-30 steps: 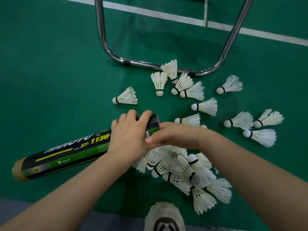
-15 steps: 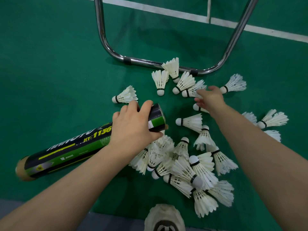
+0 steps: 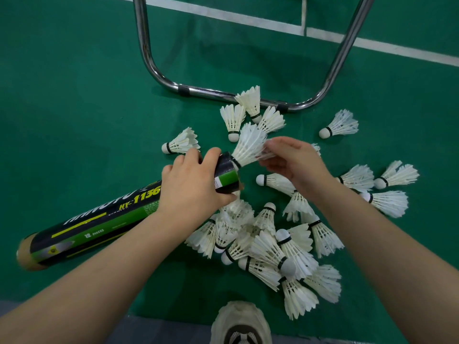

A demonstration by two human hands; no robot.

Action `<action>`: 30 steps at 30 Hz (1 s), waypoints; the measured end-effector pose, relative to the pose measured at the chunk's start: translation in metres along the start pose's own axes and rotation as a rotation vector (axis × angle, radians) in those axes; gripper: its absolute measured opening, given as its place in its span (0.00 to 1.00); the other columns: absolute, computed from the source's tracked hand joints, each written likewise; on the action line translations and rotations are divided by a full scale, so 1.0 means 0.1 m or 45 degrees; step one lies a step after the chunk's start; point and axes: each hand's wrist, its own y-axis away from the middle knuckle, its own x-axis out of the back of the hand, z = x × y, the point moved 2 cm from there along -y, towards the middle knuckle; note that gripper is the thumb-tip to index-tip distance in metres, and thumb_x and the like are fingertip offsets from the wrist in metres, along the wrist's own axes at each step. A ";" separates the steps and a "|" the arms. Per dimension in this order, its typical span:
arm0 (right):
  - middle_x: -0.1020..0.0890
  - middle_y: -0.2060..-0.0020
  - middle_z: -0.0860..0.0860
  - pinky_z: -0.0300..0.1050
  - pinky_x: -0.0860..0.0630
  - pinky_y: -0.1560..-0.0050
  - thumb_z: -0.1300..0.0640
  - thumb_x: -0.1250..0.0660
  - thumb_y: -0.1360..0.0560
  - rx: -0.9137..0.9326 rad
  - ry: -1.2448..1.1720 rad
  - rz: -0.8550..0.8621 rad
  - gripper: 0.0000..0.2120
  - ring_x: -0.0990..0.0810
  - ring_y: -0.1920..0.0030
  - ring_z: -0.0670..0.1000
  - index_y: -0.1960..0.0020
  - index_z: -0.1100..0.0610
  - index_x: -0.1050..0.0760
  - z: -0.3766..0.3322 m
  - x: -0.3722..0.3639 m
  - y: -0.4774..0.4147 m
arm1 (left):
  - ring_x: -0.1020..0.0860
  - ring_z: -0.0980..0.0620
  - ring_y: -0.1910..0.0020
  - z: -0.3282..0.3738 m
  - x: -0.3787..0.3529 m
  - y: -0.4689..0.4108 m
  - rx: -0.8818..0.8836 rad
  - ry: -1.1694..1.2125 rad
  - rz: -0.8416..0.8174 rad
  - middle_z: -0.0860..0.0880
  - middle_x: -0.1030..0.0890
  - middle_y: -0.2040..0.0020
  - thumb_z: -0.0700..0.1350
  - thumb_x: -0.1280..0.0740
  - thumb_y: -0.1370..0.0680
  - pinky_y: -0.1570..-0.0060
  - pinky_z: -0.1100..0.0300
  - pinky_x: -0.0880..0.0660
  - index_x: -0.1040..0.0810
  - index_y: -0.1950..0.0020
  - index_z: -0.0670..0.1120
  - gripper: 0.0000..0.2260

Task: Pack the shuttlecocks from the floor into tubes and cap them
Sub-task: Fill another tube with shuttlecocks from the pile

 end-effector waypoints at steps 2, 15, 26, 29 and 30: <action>0.17 0.66 0.48 0.41 0.23 0.55 0.60 0.38 0.23 -0.049 -0.001 -0.146 0.07 0.19 0.61 0.48 0.58 0.55 0.23 -0.01 -0.06 0.06 | 0.30 0.45 0.43 0.00 0.01 0.01 0.000 0.003 0.009 0.47 0.29 0.42 0.66 0.31 0.34 0.44 0.50 0.34 0.39 0.32 0.54 0.36; 0.21 0.50 0.53 0.49 0.28 0.45 0.49 0.30 0.29 0.055 1.164 -0.616 0.03 0.23 0.50 0.54 0.58 0.40 0.22 -0.30 -0.43 0.40 | 0.29 0.44 0.45 0.02 0.03 0.09 -0.024 0.000 0.040 0.47 0.29 0.44 0.65 0.32 0.35 0.47 0.50 0.33 0.37 0.33 0.53 0.35; 0.21 0.51 0.56 0.48 0.27 0.37 0.57 0.31 0.30 -0.324 0.498 -0.848 0.12 0.22 0.48 0.51 0.48 0.59 0.24 0.07 -0.44 0.25 | 0.30 0.45 0.47 0.15 -0.07 0.15 -0.125 0.025 -0.005 0.48 0.31 0.47 0.64 0.30 0.35 0.49 0.52 0.35 0.37 0.32 0.54 0.35; 0.18 0.58 0.51 0.47 0.23 0.45 0.50 0.37 0.23 -0.163 0.504 -0.325 0.10 0.19 0.54 0.51 0.58 0.54 0.23 -0.01 -0.15 0.13 | 0.30 0.45 0.45 0.22 -0.05 0.08 -0.094 0.042 -0.018 0.48 0.30 0.46 0.66 0.30 0.36 0.47 0.51 0.34 0.38 0.33 0.55 0.37; 0.18 0.61 0.50 0.48 0.22 0.46 0.49 0.38 0.23 -0.114 0.519 -0.051 0.12 0.20 0.56 0.51 0.60 0.54 0.24 -0.01 0.01 0.07 | 0.31 0.45 0.45 0.22 -0.05 0.07 -0.086 0.038 -0.028 0.48 0.30 0.46 0.66 0.31 0.36 0.46 0.51 0.34 0.39 0.33 0.55 0.37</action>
